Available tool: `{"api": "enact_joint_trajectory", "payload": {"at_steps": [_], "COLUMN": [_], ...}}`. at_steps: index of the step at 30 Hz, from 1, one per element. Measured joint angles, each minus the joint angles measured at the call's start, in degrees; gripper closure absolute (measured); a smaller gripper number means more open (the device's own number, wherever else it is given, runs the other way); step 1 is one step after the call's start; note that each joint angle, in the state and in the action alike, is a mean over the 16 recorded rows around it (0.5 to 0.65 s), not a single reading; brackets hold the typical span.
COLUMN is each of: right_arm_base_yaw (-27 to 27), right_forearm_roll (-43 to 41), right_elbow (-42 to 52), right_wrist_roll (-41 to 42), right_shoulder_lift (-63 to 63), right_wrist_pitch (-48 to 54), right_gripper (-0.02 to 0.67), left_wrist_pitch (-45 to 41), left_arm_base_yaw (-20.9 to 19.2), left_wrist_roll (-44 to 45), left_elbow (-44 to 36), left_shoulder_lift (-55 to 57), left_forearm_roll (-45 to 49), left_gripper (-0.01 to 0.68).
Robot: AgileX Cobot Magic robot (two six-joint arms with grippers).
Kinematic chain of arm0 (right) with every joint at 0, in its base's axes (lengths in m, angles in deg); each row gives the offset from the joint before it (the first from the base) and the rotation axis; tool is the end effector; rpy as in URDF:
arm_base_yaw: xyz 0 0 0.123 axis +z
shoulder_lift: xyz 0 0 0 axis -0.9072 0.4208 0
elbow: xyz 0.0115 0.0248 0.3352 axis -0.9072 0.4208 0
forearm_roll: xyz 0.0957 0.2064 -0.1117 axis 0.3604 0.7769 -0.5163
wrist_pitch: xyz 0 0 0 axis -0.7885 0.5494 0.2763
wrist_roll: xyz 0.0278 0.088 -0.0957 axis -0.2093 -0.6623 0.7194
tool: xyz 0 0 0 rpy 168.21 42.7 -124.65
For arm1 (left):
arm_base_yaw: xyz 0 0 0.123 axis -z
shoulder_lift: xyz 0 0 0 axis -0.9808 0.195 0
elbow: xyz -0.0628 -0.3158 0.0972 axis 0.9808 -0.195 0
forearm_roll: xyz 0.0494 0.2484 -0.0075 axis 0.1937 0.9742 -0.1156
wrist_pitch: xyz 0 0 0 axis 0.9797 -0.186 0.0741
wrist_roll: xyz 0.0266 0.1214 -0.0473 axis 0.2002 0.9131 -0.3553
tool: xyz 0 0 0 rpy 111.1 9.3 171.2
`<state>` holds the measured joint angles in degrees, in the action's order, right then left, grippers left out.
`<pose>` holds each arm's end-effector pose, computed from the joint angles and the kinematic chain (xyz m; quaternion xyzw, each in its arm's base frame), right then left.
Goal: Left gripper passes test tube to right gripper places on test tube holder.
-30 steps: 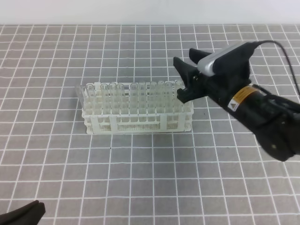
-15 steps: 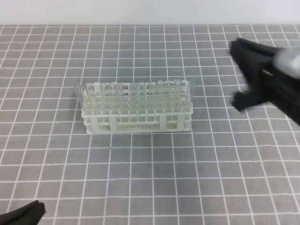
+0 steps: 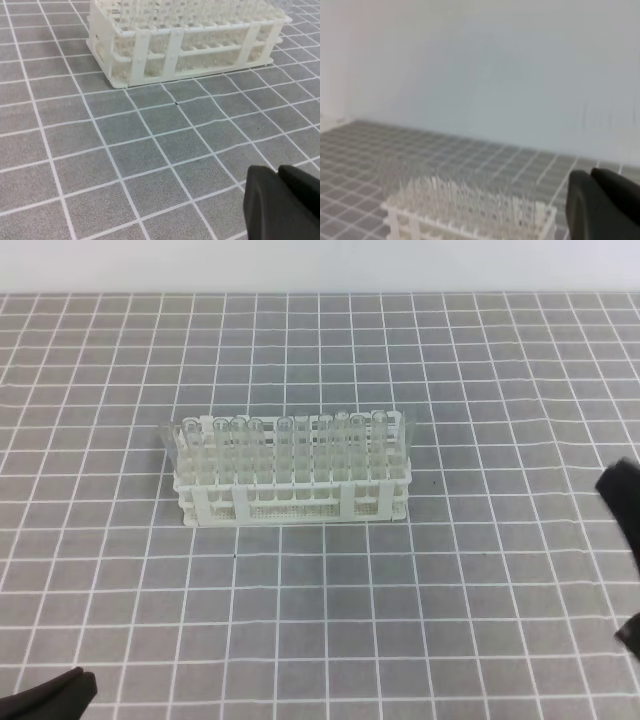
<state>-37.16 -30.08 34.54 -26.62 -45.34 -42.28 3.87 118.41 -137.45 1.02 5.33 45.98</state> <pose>0.1333 0.0838 0.3238 -0.1619 0.6522 0.2411 0.7002 0.0606 -0.0295 0.1808 0.1626 0.7955 -0.2079 0.5455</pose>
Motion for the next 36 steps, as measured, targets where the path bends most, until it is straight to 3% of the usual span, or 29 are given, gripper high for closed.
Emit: {"api": "enact_joint_trajectory", "payload": {"at_steps": [9, 23, 28, 36], "right_arm_base_yaw": [-3.7, -21.4, -24.3, -25.2], "right_forearm_roll": [5.2, 8.4, 8.2, 7.9], "right_elbow": [4.7, 6.9, 10.3, 16.0], "right_wrist_roll": [0.2, 1.5, 1.5, 1.5], "right_shoulder_lift": [-6.6, -32.9, -39.9, -43.7], "right_wrist_pitch": [8.4, 36.5, 38.2, 32.3], "right_gripper": [0.662, 0.662, 0.662, 0.662], "left_wrist_pitch": [-0.2, -0.7, -1.1, -2.1], "left_arm_base_yaw": [0.0, 0.1, 0.1, 0.1], "left_wrist_roll": [0.0, 0.0, 0.0, 0.0], "left_elbow": [0.0, 0.0, 0.0, 0.0], "left_shoulder_lift": [0.0, 0.0, 0.0, 0.0], "left_forearm_roll": [0.0, 0.0, 0.0, 0.0], "left_gripper": [0.659, 0.659, 0.659, 0.659]}}
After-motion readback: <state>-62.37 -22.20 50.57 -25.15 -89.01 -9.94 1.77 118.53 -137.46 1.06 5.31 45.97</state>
